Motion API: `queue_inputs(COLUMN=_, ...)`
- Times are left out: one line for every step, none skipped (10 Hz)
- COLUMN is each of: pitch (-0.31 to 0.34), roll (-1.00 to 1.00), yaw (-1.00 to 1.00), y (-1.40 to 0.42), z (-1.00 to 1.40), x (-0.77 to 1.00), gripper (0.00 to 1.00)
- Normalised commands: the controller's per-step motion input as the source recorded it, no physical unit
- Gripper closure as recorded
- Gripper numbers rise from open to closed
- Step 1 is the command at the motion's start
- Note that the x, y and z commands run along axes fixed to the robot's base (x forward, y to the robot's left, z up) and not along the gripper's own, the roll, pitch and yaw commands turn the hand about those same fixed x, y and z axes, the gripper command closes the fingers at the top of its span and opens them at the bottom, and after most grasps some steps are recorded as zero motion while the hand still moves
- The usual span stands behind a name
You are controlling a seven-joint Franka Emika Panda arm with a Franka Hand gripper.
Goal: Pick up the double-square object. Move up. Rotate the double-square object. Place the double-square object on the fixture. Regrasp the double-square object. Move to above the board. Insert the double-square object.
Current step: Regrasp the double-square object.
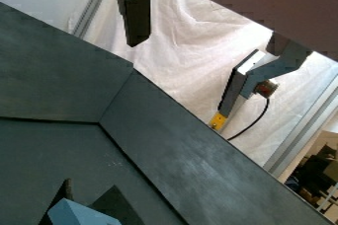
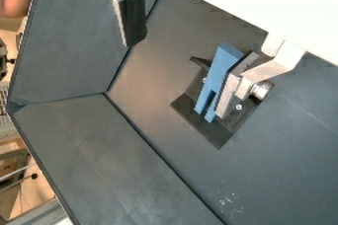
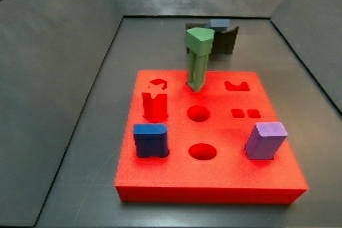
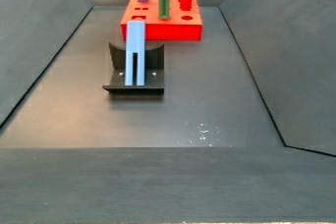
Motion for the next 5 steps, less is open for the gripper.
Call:
queue_inputs(pitch=0.066, roll=0.12, yaw=0.09, y=-0.04, z=-0.03, x=0.23, gripper=0.0)
queue_inputs(pitch=0.066, roll=0.12, yaw=0.09, y=-0.04, z=-0.03, x=0.23, gripper=0.0)
queue_inputs(pitch=0.127, roll=0.14, yaw=0.1, y=0.04, z=-1.0, x=0.08, gripper=0.0)
queue_inputs(pitch=0.125, roll=0.14, yaw=0.1, y=0.04, z=-1.0, x=0.08, gripper=0.0)
queue_inputs(pitch=0.095, roll=0.13, yaw=0.14, y=0.04, z=-1.0, x=0.09, gripper=0.0)
